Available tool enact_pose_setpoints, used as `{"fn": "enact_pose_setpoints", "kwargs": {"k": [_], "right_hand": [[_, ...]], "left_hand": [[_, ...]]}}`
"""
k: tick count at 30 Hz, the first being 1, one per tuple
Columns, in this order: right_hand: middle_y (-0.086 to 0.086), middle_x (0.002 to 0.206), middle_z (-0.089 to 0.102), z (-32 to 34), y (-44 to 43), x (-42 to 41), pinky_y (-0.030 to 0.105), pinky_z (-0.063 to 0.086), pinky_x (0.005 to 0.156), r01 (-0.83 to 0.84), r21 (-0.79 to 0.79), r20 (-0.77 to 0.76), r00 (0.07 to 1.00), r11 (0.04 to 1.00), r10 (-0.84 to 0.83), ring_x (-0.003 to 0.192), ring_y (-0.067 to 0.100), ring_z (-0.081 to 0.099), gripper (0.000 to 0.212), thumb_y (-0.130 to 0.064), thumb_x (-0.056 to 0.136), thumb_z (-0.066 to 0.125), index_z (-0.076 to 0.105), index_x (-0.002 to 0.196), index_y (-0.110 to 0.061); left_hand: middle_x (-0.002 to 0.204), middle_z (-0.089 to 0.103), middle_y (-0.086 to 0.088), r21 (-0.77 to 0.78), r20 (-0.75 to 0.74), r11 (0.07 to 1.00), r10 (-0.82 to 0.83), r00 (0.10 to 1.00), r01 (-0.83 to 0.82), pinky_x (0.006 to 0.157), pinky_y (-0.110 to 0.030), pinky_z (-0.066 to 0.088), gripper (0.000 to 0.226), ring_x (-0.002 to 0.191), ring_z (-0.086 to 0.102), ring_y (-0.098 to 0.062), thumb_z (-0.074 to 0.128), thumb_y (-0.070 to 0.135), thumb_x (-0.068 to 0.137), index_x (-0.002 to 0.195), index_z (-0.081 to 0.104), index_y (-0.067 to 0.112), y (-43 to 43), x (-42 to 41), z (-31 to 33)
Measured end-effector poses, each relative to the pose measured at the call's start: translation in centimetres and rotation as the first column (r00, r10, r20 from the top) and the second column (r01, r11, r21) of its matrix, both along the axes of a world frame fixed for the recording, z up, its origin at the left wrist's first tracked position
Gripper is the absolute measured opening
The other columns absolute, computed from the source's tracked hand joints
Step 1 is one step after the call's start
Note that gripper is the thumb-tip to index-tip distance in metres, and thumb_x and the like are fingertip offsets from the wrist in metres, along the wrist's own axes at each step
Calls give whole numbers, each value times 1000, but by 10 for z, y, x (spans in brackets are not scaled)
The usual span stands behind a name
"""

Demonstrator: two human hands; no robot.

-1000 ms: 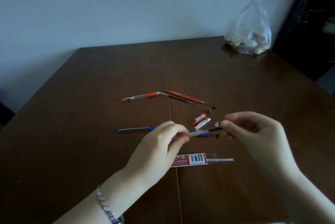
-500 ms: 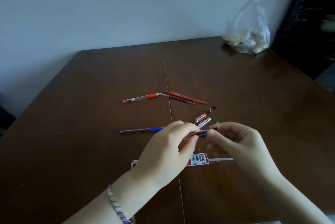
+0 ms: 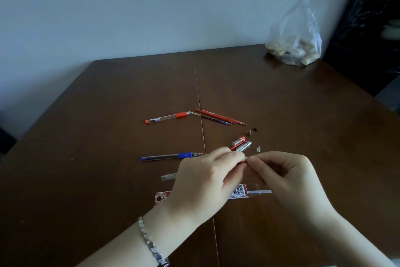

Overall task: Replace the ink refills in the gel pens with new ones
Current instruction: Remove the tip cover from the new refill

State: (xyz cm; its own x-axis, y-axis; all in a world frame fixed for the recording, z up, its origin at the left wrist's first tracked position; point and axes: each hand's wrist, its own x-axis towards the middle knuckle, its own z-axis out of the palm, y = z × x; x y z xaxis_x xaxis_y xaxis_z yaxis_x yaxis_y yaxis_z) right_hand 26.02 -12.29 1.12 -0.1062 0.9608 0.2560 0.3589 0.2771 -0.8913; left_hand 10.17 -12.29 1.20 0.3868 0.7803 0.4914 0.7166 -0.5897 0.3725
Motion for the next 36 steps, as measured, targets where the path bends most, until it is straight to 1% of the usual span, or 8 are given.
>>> {"fn": "enact_pose_setpoints", "kwargs": {"k": [3,6,9,11,16,21,27,36], "right_hand": [[-14,66,68,1,4,4,9,43,53,-81,149,135,989,986,61,61,5,63,11,-30,76,62,71,70,-28],[-26,69,59,2,6,9,3,40,62,-225,269,267,952,937,151,66,-3,59,18,-28,80,57,71,74,-19],[-17,75,63,1,19,25,2,40,66,-76,348,192,981,935,8,73,-4,59,13,-21,80,58,69,75,-17],[-9,76,65,-1,39,38,1,40,64,91,283,169,975,955,-143,75,1,60,7,-14,81,64,70,78,-16],[6,93,69,-35,100,52,15,39,68,234,-6,453,867,972,-206,73,10,54,13,-11,81,64,72,91,-13],[9,104,69,-46,120,51,23,40,75,235,-95,471,867,967,-165,82,12,54,24,-6,81,61,67,103,-11],[-8,92,61,-34,66,59,9,38,61,109,-30,497,864,994,-80,74,-1,53,22,-17,79,67,66,99,-25],[-22,96,51,-37,23,57,10,43,71,-174,-239,564,776,955,283,86,-4,51,28,-44,73,67,63,100,-39]], "left_hand": [[77,67,12,-250,246,965,-11,969,75,58,-10,49,16,71,62,-3,53,29,84,89,65,20,-2,-1,5],[54,60,14,-554,424,806,56,904,210,50,-11,43,13,47,54,-2,58,15,85,76,65,20,-3,-6,13],[51,57,3,-770,497,580,286,819,265,34,-16,31,23,33,39,-6,52,7,86,66,64,11,5,-27,11],[54,59,0,-803,440,571,377,815,169,35,-15,30,23,35,43,-7,53,10,86,67,66,11,13,-43,7],[75,64,13,-531,188,827,331,925,-188,52,-6,43,11,66,58,-2,55,22,86,80,63,26,32,-52,5],[114,54,0,-341,-55,881,331,942,-329,76,-9,39,23,98,53,-10,48,10,90,108,60,15,65,-58,-10],[121,54,-7,-339,-299,864,277,913,-373,91,-26,44,27,110,52,-20,45,6,91,114,57,13,96,-62,-31],[120,54,1,-175,-133,953,227,965,-248,91,-23,38,32,112,47,-13,54,18,87,119,54,18,57,-39,-22]]}}
